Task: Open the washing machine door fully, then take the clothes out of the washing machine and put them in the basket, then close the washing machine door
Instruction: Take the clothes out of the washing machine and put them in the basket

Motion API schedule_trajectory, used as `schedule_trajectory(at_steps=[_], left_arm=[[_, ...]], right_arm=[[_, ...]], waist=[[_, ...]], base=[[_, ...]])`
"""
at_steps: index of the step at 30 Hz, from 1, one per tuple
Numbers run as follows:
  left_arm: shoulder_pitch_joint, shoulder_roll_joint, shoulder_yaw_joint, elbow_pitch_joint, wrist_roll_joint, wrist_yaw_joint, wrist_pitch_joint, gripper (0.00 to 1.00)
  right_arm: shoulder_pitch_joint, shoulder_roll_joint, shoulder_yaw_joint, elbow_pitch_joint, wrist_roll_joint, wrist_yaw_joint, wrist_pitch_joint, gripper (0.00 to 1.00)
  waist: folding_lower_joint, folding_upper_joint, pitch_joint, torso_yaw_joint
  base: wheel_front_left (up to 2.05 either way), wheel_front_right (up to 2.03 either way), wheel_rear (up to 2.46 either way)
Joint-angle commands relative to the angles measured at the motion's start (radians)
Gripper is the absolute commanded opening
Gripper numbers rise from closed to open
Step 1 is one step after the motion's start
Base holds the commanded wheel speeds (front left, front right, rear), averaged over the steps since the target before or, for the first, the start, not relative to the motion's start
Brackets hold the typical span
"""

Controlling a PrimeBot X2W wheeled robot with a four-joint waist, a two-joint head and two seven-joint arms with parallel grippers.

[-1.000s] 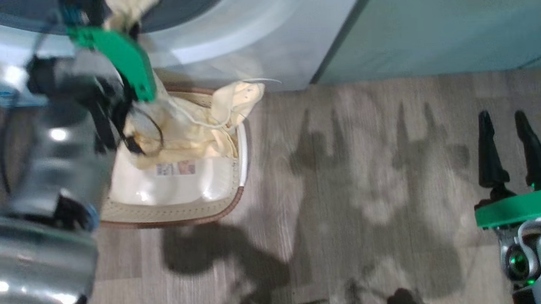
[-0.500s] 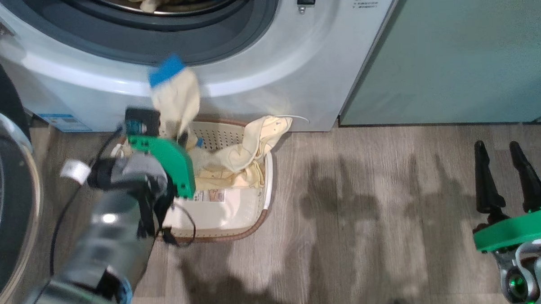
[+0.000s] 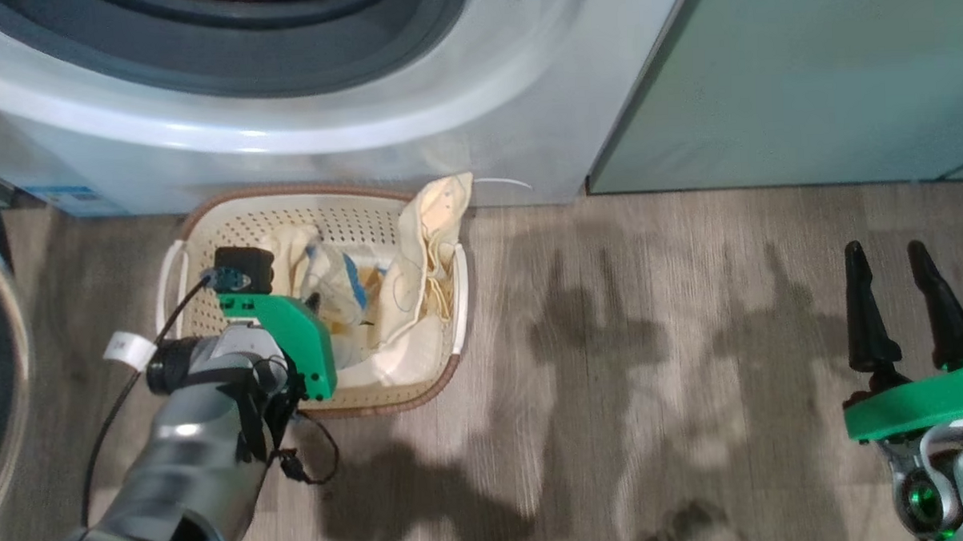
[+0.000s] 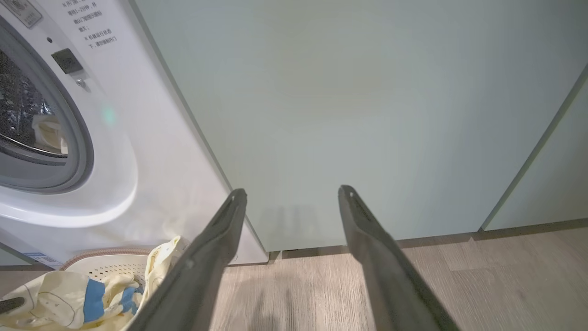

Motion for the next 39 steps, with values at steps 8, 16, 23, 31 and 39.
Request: schedule_trajectory(at_steps=[8, 16, 23, 31, 39], left_arm=[[-0.102, 0.066, 0.027, 0.001, -0.008, 0.026, -0.006, 0.00], [-0.168, 0.106, 0.016, 0.009, 0.000, 0.058, 0.018, 0.00], [-0.174, 0.122, 0.005, 0.012, -0.001, 0.066, 0.060, 0.27], [-0.153, 0.106, 0.027, 0.013, -0.038, 0.064, 0.017, 1.00], [-0.112, 0.097, 0.042, 0.014, -0.063, 0.036, -0.097, 1.00]], right_arm=[[-0.055, -0.029, 0.015, -0.049, 0.001, 0.004, -0.010, 1.00], [-0.097, -0.023, 0.015, -0.067, -0.006, 0.004, -0.010, 1.00], [-0.116, -0.026, 0.004, -0.076, -0.009, 0.004, -0.010, 1.00], [-0.115, -0.028, -0.012, -0.067, -0.014, 0.004, -0.010, 1.00], [-0.091, -0.025, -0.003, -0.047, -0.012, 0.004, -0.010, 1.00]], waist=[[0.0000, -0.0001, 0.113, -0.027], [0.0000, -0.0001, 0.220, -0.049], [0.0000, -0.0001, 0.270, -0.058], [0.0000, -0.0001, 0.237, -0.041], [0.0000, -0.0001, 0.126, -0.017]], base=[[0.00, 0.00, 0.00], [0.00, 0.00, 0.00], [0.00, 0.00, 0.00], [0.00, 0.00, 0.00], [0.00, 0.00, 0.00]])
